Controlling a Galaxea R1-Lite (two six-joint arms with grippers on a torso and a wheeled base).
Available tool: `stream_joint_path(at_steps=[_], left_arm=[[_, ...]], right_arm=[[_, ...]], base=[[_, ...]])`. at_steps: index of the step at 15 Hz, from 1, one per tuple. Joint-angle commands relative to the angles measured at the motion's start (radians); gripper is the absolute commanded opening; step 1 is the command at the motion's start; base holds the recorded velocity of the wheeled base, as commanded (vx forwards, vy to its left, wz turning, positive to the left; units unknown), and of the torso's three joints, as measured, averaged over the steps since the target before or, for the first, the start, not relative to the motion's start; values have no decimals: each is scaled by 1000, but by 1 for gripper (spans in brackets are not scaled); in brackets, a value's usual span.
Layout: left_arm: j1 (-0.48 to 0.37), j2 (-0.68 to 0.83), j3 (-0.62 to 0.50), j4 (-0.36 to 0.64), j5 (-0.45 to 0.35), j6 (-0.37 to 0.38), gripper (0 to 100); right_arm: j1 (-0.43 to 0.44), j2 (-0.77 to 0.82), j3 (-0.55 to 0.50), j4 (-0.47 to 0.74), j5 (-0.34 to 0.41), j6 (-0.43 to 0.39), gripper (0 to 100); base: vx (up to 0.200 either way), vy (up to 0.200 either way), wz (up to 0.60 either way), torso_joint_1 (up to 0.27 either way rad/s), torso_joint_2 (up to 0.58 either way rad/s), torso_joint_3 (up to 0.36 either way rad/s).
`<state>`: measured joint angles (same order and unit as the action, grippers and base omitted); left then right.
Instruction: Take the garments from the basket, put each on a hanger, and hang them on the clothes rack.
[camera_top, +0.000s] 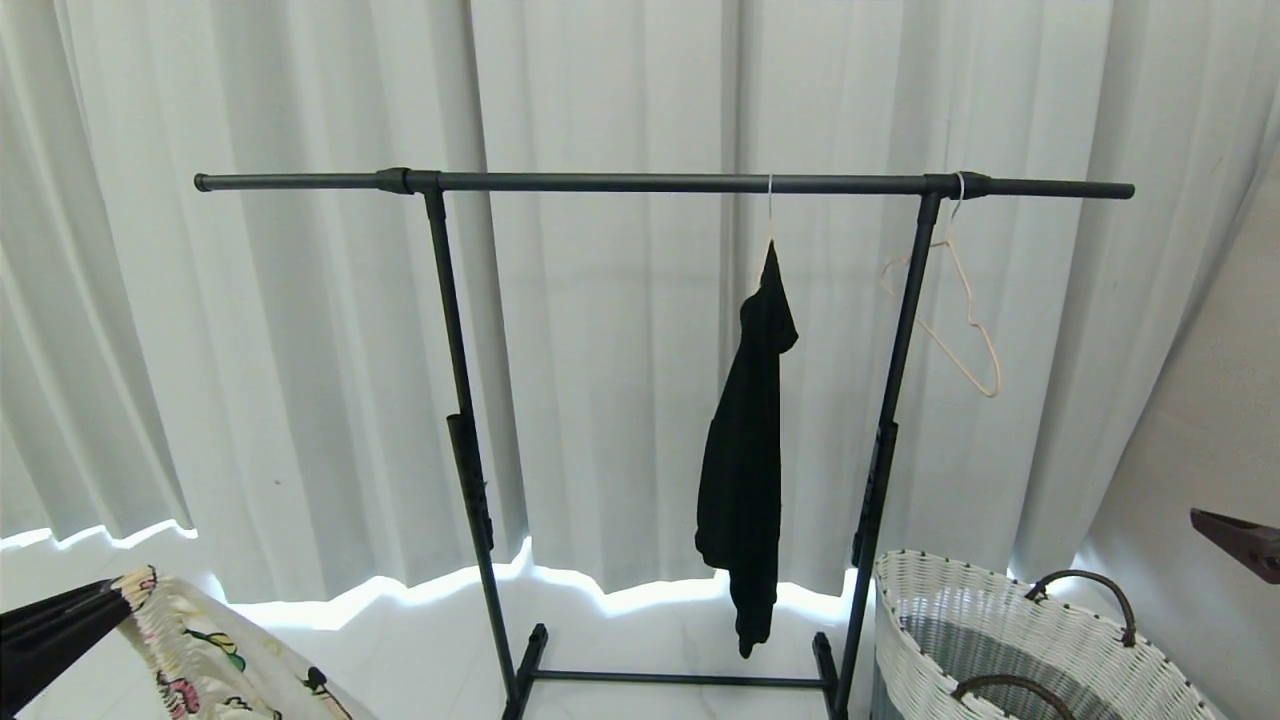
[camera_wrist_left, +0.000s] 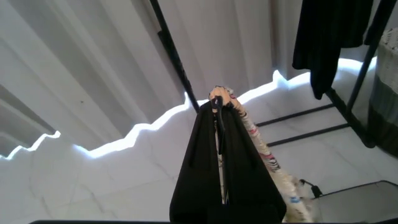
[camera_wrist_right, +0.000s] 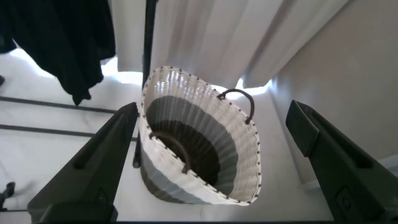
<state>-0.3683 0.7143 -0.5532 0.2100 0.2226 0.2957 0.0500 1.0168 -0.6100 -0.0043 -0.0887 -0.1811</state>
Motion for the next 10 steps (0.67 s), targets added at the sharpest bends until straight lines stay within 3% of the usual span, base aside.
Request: stream_joint_path(at_steps=[1,7,10], left_arm=[[0,-13,26,-3,18,45,0],[2,-38,35,-3,44,62,0],[0,-61,41,-3,46,126,0]], right_arm=[[1,16,-31,1,1,0,100],[-1,74,-106,1,3,6,100],[-1,74,-108,0,3,6,100]], base=[[0,0,0,207,-466,-271],[0,0,0,216,-493,-284],[0,0,0,233,-517,-286]])
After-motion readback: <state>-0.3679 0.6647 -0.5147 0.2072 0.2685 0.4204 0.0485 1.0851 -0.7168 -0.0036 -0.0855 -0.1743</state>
